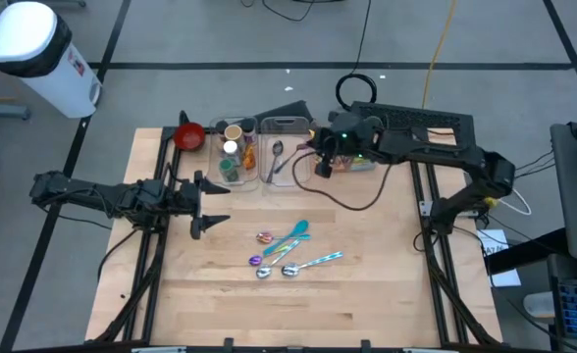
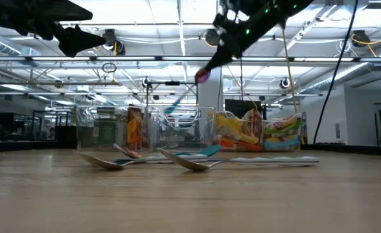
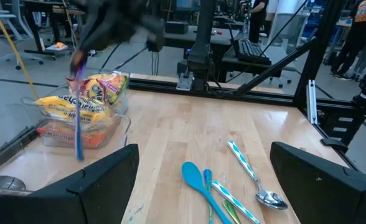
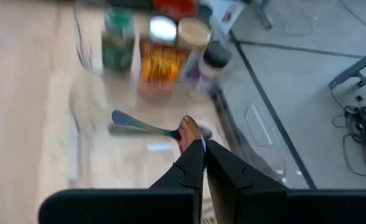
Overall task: Pick & Place Food Item
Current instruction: Put the bottom right purple spoon into the middle transparent bin
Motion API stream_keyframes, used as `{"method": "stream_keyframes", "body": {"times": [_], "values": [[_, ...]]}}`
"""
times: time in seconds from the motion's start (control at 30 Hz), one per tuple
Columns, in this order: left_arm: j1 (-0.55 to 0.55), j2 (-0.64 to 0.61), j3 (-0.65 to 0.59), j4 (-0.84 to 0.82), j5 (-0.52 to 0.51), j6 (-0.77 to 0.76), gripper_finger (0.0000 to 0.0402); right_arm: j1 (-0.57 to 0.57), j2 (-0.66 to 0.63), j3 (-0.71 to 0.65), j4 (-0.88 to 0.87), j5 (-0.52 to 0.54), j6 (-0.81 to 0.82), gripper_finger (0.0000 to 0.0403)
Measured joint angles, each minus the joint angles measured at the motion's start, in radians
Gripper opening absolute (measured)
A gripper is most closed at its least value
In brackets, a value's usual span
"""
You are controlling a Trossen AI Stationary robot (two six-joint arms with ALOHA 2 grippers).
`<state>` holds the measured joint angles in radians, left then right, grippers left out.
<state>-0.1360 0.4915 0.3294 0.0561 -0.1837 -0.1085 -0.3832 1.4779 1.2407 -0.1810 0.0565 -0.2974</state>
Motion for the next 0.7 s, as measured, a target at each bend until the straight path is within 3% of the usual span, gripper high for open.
{"method": "stream_keyframes", "body": {"times": [0.37,0.7], "values": [[0.000,0.000,0.000,0.000,0.000,0.000,0.0367,0.014,0.153,0.002,0.006,-0.006,-0.277,0.0004],[0.000,0.000,0.000,0.000,0.000,0.000,0.0367,0.018,0.207,0.002,0.048,-0.002,-0.349,0.0023]]}}
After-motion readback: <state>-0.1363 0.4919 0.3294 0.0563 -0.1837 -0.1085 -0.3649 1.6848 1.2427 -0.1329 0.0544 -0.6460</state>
